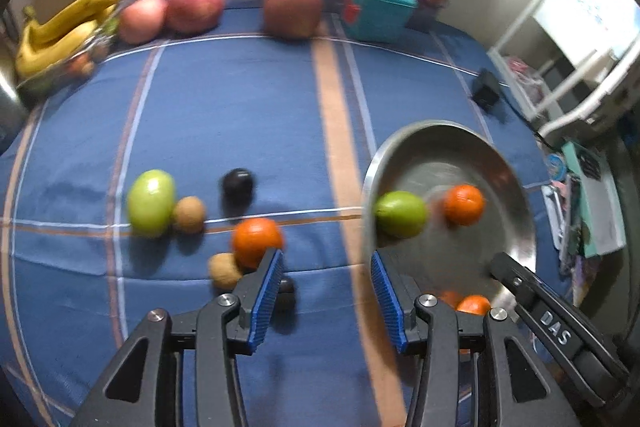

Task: Organize fruits
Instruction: 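Open the right tool to drop its tangerine while the left tool releases its tangerine into the pan, then withdraw both open tools from the pan toward the remaining fruit group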

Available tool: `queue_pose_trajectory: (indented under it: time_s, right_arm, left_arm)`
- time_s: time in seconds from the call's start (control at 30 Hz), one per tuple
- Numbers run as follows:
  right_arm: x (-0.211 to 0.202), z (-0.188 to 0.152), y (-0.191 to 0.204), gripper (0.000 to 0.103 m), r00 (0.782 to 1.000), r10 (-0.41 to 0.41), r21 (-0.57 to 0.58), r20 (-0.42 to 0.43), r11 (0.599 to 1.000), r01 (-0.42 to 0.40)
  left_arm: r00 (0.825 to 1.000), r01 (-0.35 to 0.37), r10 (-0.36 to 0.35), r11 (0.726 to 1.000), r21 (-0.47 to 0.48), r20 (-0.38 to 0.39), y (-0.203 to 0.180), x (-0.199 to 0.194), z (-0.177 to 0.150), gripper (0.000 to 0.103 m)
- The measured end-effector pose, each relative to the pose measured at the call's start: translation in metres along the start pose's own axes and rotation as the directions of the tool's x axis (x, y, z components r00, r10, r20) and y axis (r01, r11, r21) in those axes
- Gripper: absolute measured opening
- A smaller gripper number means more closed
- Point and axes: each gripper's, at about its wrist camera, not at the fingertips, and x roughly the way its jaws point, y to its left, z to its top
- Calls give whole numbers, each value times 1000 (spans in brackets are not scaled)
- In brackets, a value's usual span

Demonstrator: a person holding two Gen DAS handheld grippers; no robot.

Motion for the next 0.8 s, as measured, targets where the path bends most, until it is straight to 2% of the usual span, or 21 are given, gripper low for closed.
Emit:
queue_pose_trajectory:
  time_s: [0.27, 0.47, 0.8]
  right_arm:
    - [-3, -8, 28, 38, 1000, 26, -78, -5, 997, -26]
    - [-8, -17, 56, 38, 999, 52, -163, -1, 985, -51]
    - [-12, -25, 78, 38, 998, 61, -233, 6, 971, -58]
  left_arm:
    - [995, -98, 99, 994, -39, 22, 39, -14, 1, 51]
    - [981, -182, 185, 981, -71, 53, 68, -30, 1, 55]
    - [976, -197, 203, 977, -85, 74, 83, -40, 0, 60]
